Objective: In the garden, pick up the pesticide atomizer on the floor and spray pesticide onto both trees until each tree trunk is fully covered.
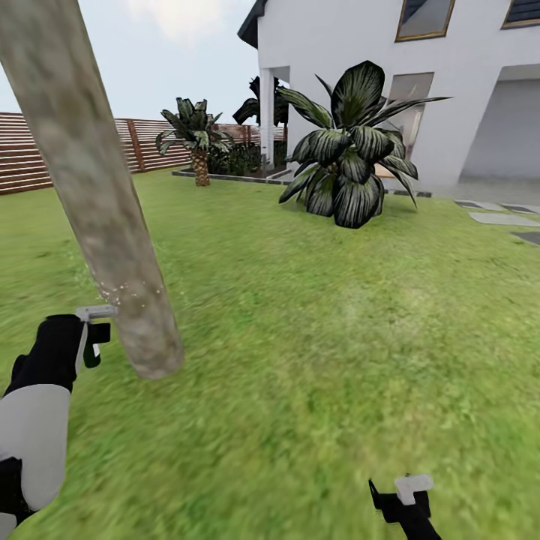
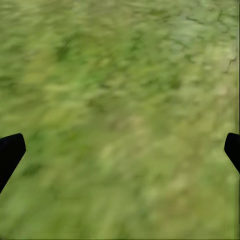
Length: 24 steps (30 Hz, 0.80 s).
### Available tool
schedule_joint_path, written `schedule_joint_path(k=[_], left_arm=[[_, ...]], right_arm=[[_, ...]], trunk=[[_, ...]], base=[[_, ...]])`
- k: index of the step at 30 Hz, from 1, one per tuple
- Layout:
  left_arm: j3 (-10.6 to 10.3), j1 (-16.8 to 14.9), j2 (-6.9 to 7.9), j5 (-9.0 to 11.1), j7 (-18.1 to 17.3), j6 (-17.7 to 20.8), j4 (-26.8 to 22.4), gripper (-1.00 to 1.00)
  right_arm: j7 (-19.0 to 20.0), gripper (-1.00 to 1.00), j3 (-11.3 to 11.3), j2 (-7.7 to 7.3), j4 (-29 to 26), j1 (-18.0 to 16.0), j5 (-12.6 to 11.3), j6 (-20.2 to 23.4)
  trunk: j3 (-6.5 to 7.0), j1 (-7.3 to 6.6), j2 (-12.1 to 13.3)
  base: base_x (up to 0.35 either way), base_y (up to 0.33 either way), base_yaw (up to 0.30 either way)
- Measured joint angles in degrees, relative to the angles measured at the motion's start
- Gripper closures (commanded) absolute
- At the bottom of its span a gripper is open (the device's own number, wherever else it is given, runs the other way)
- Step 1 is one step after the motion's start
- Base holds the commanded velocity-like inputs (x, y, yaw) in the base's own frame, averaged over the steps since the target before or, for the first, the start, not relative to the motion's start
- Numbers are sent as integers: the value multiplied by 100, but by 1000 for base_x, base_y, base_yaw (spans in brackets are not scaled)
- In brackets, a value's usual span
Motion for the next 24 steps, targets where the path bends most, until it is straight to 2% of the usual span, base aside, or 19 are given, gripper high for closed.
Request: schedule_joint_path(k=[12, 24], left_arm=[[3, 9, -1, 7, 1, 0, 4, 100], [3, 9, -1, 8, 10, 3, 13, 100]], right_arm=[[5, -100, 0, 0, 0, 0, 0, 1], [5, -100, -1, 0, 0, 0, 0, 1]], trunk=[[0, 1, 0], [0, 2, 0]], base=[[215, -188, 0], [42, -266, 5]])
